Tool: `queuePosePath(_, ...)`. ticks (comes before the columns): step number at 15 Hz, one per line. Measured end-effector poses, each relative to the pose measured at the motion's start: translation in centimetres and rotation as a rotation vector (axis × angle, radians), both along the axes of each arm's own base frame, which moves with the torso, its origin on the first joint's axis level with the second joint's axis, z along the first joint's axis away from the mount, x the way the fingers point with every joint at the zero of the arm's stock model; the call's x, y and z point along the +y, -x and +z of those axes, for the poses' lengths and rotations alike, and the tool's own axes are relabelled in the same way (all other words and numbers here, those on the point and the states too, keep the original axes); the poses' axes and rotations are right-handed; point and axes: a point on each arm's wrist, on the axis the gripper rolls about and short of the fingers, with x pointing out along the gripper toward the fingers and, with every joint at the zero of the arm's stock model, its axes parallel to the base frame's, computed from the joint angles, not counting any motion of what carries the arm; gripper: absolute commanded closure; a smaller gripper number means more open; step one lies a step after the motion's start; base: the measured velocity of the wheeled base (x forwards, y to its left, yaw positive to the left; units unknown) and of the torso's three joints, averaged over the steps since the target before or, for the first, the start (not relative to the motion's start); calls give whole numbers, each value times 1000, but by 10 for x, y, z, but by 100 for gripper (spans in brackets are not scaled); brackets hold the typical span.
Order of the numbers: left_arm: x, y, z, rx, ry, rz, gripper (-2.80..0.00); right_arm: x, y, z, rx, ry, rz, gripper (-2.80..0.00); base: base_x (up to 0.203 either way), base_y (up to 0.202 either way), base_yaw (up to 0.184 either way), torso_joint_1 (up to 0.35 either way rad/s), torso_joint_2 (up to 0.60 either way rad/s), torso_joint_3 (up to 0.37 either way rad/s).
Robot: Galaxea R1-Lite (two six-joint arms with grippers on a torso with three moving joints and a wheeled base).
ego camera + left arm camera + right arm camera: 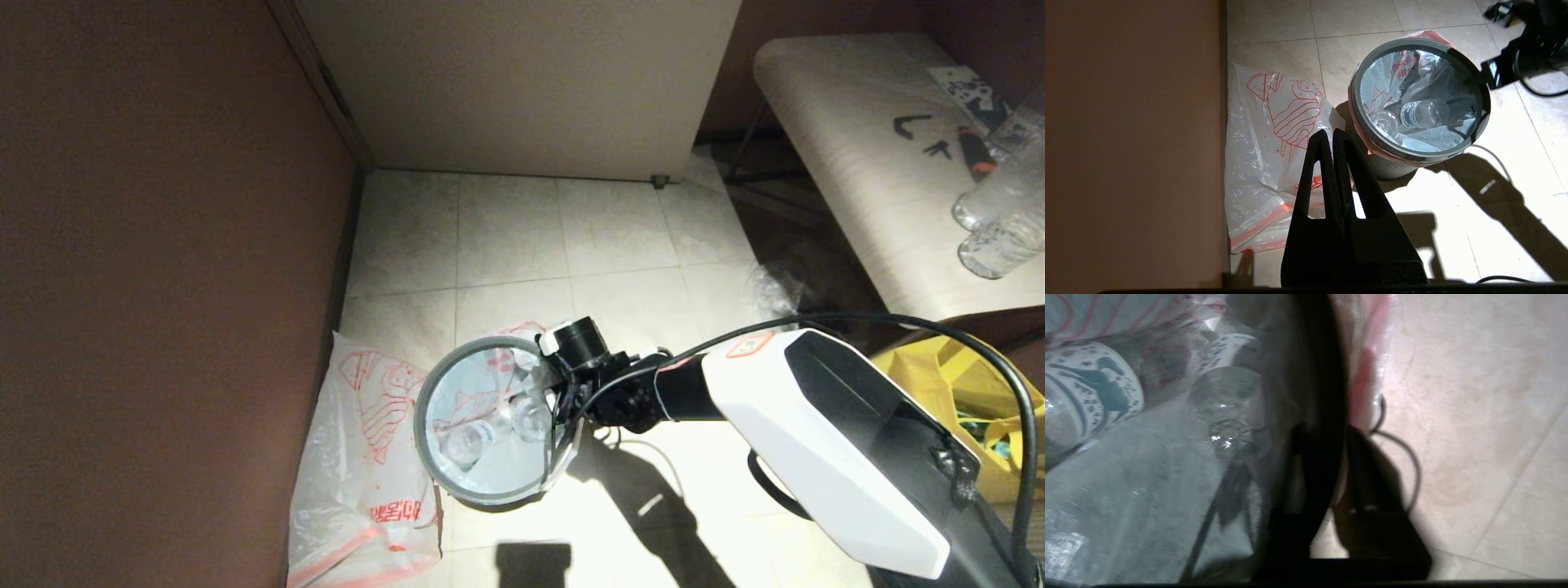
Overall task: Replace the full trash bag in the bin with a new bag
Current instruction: Place the trash can ring on the floor
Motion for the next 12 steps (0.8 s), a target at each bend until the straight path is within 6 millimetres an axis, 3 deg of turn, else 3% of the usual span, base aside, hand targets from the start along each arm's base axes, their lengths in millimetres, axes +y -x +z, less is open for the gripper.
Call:
queuePosePath(3,0,0,0,0,0,0,0,3,0,-4,-3,-2,3,0,0,0,0,0,0,0)
queuePosePath(12,0,0,0,0,0,0,0,13,21,18,-38,20,-8,0,0,0,0,0,0,0)
